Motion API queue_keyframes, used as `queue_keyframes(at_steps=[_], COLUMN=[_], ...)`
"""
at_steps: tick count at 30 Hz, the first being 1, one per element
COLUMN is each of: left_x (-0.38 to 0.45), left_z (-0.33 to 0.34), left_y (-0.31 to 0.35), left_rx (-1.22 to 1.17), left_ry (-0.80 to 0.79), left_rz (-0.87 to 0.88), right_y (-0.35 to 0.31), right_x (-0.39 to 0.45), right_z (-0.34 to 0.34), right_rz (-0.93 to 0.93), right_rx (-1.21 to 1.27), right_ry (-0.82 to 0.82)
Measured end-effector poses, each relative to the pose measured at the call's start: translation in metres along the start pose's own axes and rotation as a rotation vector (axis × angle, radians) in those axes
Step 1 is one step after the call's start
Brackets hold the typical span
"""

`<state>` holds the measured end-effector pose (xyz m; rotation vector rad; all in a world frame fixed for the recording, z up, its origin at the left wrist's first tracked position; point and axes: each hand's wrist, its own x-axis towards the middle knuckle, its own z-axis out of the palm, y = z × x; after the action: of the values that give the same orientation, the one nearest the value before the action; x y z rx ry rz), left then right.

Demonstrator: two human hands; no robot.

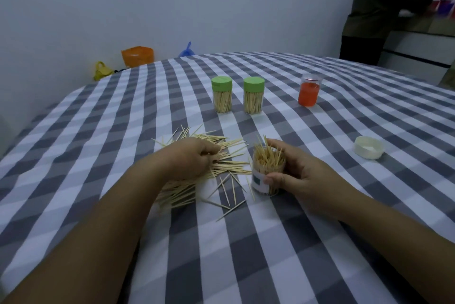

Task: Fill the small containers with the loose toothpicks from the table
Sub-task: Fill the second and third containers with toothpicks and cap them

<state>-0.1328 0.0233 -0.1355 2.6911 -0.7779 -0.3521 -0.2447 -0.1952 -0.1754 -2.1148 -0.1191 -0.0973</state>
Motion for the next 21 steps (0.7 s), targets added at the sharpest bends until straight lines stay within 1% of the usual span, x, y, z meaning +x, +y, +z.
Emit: queue_keyframes(at_steps=[3, 6, 8, 13, 18, 21], left_x=[-0.003, -0.007, -0.009, -0.012, -0.007, -0.007], left_z=[-0.007, -0.012, -0.014, -0.010, -0.006, -0.005], left_y=[-0.003, -0.007, -0.010, -0.006, -0.003, 0.000], left_rx=[-0.102, -0.123, -0.098, 0.052, 0.059, 0.140], left_ry=[-0.009, 0.005, 0.010, -0.065, -0.017, 0.033], left_rz=[0.007, 0.015, -0.001, -0.035, -0.015, -0.008], right_y=[0.002, 0.003, 0.004, 0.004, 0.006, 0.006], right_x=[0.001, 0.001, 0.001, 0.001, 0.002, 0.001], right_z=[0.001, 0.001, 0.002, 0.003, 0.004, 0.004], right_rz=[-0.012, -0.013, -0.015, -0.013, -0.011, -0.016], right_rx=[0.016, 0.041, 0.043, 0.053, 0.039, 0.044], right_ry=[-0.001, 0.000, 0.001, 0.009, 0.015, 0.012])
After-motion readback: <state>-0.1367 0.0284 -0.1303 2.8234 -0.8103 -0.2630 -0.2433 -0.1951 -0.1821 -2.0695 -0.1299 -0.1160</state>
